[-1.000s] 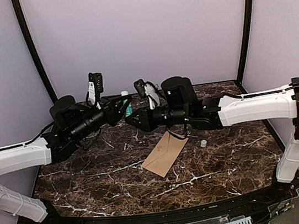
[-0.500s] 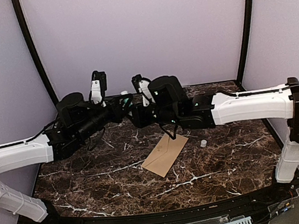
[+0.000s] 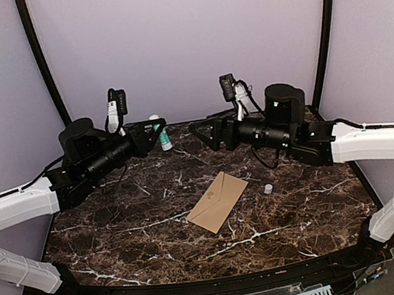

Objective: Place the letter into the envelope and seal it
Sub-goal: Screw the solid glue.

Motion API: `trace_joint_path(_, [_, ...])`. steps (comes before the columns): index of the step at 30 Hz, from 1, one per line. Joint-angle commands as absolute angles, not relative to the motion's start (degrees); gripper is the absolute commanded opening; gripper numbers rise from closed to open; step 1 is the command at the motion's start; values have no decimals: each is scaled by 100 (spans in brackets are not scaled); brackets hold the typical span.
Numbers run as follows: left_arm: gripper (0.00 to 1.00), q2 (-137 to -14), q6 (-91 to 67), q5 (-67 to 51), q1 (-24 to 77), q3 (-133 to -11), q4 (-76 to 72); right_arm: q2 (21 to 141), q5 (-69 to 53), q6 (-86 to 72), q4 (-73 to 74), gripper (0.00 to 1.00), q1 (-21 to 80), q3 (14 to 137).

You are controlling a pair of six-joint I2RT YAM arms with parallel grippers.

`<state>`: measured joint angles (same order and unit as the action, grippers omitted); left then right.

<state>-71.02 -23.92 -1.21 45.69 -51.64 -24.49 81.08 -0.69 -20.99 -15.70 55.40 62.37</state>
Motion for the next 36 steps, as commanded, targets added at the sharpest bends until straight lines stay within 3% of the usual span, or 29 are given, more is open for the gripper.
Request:
trace_joint_path(1, [0, -6824, -2816, -1194, 4286, -4830, -3207, 7998, -2335, -2547, -2910, 82, 5030, 5708])
trace_joint_path(8, [0, -6861, -3206, -2805, 4107, -4611, -4486, 8628, -3949, -3142, -3698, 70, 4933, 6023])
trace_joint_path(14, [0, -7048, -3471, -3661, 4105, -4675, -5069, 9099, -4476, -3297, -3959, 63, 5123, 6404])
trace_joint_path(36, [0, -7110, -3594, -3808, 4104, -4658, -5239, 9702, -4986, -3800, -4524, 42, 5368, 6753])
